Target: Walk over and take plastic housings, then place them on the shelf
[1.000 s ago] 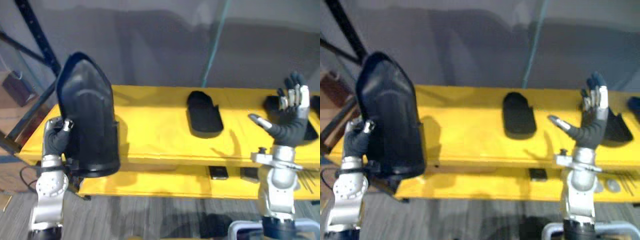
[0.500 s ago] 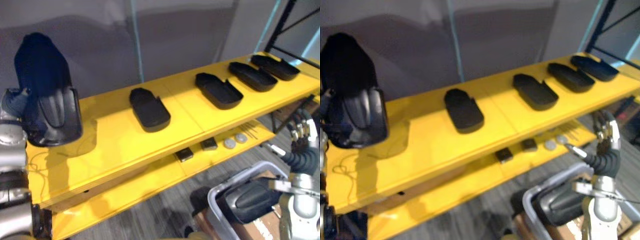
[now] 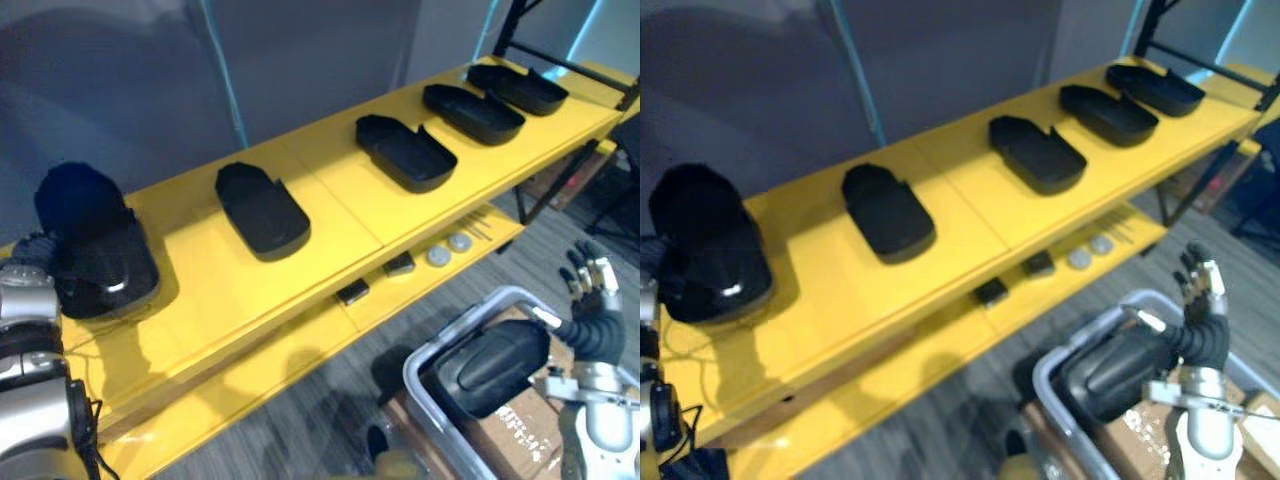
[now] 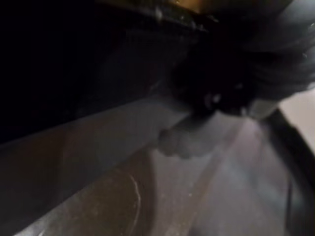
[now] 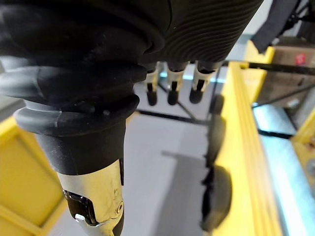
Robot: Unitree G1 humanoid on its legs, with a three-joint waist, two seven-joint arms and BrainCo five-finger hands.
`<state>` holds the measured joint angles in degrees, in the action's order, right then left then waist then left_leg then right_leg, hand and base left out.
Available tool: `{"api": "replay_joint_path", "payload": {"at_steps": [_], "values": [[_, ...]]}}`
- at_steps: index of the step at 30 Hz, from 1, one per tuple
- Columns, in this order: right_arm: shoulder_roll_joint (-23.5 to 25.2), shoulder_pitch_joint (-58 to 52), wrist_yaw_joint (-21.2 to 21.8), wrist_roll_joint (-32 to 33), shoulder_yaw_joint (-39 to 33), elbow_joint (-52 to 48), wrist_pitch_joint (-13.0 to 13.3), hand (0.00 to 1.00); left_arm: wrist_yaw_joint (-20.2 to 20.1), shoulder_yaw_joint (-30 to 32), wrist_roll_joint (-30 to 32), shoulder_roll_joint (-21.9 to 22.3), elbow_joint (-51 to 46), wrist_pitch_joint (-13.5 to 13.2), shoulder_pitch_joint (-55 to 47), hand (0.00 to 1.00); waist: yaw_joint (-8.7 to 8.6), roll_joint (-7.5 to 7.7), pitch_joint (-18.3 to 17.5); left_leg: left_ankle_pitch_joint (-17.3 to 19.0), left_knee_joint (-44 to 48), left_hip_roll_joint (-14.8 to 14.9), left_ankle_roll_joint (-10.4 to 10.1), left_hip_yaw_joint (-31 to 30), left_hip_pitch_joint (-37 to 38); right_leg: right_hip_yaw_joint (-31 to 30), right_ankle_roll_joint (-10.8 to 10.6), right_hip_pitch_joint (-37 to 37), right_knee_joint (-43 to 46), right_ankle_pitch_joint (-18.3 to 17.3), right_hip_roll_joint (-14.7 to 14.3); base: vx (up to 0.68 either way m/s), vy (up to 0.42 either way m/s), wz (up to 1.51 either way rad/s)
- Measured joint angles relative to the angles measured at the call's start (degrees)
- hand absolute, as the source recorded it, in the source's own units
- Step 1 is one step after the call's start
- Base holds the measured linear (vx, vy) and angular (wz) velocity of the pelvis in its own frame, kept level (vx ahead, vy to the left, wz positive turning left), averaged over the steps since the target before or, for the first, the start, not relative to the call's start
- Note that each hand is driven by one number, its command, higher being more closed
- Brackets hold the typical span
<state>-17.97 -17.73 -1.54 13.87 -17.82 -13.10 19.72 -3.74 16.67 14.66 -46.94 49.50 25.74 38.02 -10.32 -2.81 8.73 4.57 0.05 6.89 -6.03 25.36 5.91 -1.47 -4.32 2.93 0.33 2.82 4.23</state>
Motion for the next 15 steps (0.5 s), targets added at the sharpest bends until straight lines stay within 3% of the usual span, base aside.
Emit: {"api": "replay_joint_path", "payload": {"at_steps": [7,15], "values": [[-0.88,0.21,-1.20,0.03,1.03,0.49,-0.01,0.00,0.15,-0.05,2.15,-0.03,2.60,0.53,0.35,1.00,-0.01,0.11,2.41,0.04,0.67,0.02,0.03,-0.22,-0.76,0.07,0.00,0.16,0.22,-0.01,0.11,-0.02,-0.015,0.01],[-3.05,1.24,-2.11,0.10,1.10,2.60,-0.01,0.00,-1.54,-2.12,2.40,-1.51,2.66,-1.61,-0.42,1.00,-0.04,0.55,3.77,0.04,1.63,0.23,0.05,-1.33,-1.92,0.78,0.09,0.98,0.80,-0.06,0.15,-0.01,-0.018,0.05]]}}
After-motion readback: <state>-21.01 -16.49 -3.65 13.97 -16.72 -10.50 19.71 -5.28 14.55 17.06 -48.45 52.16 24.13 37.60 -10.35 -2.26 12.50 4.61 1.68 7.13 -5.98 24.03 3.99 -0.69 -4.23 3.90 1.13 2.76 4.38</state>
